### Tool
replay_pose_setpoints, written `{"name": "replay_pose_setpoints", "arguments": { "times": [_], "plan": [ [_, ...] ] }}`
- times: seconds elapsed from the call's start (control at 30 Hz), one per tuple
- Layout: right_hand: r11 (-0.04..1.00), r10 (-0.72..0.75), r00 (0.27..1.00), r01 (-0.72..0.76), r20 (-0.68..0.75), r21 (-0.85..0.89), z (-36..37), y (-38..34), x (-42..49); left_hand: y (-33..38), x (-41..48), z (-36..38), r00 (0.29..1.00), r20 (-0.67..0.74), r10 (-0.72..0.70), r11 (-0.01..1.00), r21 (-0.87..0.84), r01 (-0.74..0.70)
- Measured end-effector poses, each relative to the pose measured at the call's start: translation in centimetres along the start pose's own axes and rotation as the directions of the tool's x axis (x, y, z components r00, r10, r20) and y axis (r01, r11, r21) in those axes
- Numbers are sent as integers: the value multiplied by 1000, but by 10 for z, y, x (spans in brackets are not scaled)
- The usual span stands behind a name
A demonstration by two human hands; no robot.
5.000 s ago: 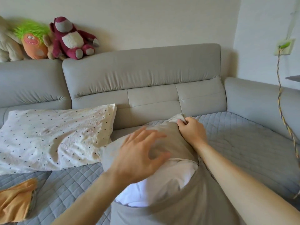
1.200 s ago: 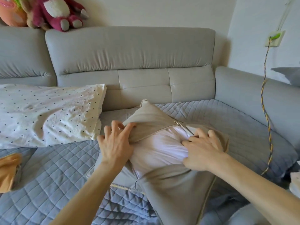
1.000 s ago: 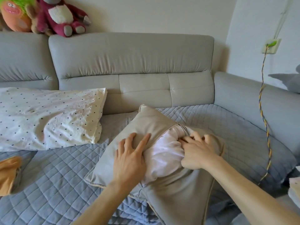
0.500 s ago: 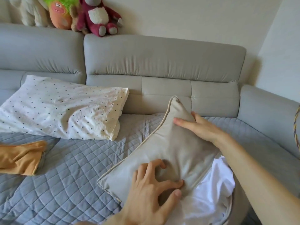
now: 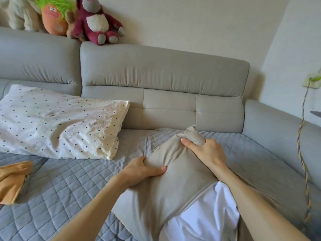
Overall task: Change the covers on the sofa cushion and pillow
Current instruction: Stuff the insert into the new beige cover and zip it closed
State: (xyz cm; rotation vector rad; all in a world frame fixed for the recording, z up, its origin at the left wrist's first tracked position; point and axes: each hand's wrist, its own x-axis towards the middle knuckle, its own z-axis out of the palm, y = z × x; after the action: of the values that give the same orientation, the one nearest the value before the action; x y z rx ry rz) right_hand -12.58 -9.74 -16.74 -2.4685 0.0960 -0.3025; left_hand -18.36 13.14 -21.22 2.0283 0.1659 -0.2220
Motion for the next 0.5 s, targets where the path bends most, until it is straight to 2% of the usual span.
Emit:
{"name": "replay_pose_setpoints", "arguments": {
  "times": [0.07, 0.13, 0.2, 0.23, 0.27, 0.3, 0.33, 0.37, 0.4, 0.43, 0.5],
  "plan": [
    [1000, 19, 999, -19, 30, -13, -3, 0, 3, -3, 5, 5, 999, -38, 31, 999, 13, -30],
    [990, -36, 975, 5, 221, 139, -15, 2, 7, -6, 6, 11, 994, -89, 70, 997, 26, -68],
    [898, -144, 849, -103, 508, 428, -33, 5, 9, -4, 3, 14, 988, -128, 85, 995, 62, -78],
    [820, -191, 796, -191, 574, 539, -40, 8, 9, -2, 2, 14, 983, -159, 97, 990, 118, -79],
    [769, -202, 792, -236, 576, 594, -44, 11, 10, 3, 1, 15, 968, -217, 129, 977, 196, -87],
    [777, -184, 827, -209, 532, 594, -45, 15, 12, 11, -3, 17, 930, -309, 201, 953, 283, -113],
    [837, -136, 888, -135, 440, 531, -43, 20, 12, 21, -11, 20, 859, -389, 333, 917, 345, -199],
    [893, -92, 945, -61, 314, 446, -39, 25, 11, 31, -19, 25, 774, -410, 483, 858, 401, -322],
    [924, -86, 975, 1, 206, 384, -33, 31, 7, 43, -28, 30, 722, -346, 599, 780, 457, -428],
    [939, -110, 986, 63, 123, 340, -25, 37, -2, 54, -36, 36, 714, -212, 667, 689, 540, -484],
    [949, -222, 974, 224, -34, 221, -4, 53, -28, 68, -35, 51, 751, 46, 659, 488, 734, -473]
  ]
}}
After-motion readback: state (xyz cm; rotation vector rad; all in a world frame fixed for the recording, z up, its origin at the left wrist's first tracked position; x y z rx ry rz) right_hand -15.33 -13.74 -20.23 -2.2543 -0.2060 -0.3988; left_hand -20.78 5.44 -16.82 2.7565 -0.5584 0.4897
